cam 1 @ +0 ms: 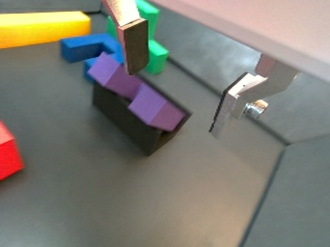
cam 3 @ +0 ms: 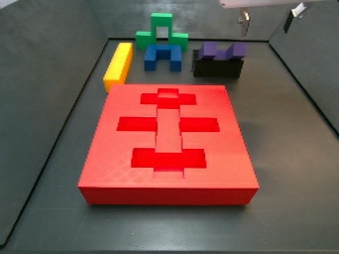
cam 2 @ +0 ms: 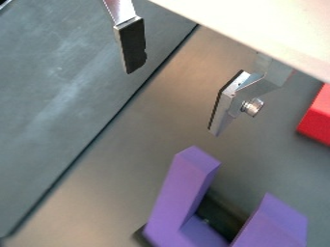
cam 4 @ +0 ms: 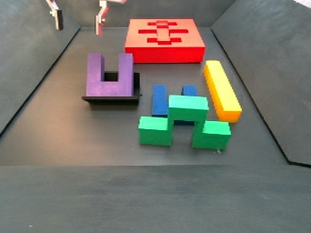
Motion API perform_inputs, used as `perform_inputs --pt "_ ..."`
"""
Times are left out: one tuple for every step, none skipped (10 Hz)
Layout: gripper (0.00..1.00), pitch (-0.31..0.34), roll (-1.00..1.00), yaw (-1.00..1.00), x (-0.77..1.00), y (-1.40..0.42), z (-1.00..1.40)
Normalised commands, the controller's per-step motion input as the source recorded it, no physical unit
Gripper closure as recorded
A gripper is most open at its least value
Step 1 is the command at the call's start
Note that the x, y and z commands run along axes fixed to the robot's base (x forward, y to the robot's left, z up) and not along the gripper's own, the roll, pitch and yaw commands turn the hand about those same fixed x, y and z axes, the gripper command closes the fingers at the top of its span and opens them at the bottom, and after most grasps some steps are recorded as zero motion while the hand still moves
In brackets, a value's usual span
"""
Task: Pick up the purple object. Move up. Place the purple object on the fixture. Regrasp the purple object. Move to above the board. Insert the purple object.
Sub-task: Regrasp the purple object.
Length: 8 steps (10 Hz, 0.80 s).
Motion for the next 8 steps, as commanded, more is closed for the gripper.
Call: perform_inputs --pt "0.0 -0.04 1.0 -0.05 0.09 0.02 0.15" --pt "0.0 -0.04 1.0 -0.05 0.07 0.01 0.09" --pt "0.0 -0.023 1.0 -0.01 0.01 0.0 0.05" --pt "0.0 -0.046 1.0 0.0 0.02 -0.06 0.0" --pt "0.0 -0.054 1.0 0.11 0.0 -0.18 -0.1" --pt "0.0 -0.054 1.0 0.22 0.0 -0.23 -0.19" --pt "0.0 -0.051 0.91 0.36 0.0 -0.15 -0.25" --pt "0.0 -0.046 0.87 0.4 0.06 -0.11 -0.21"
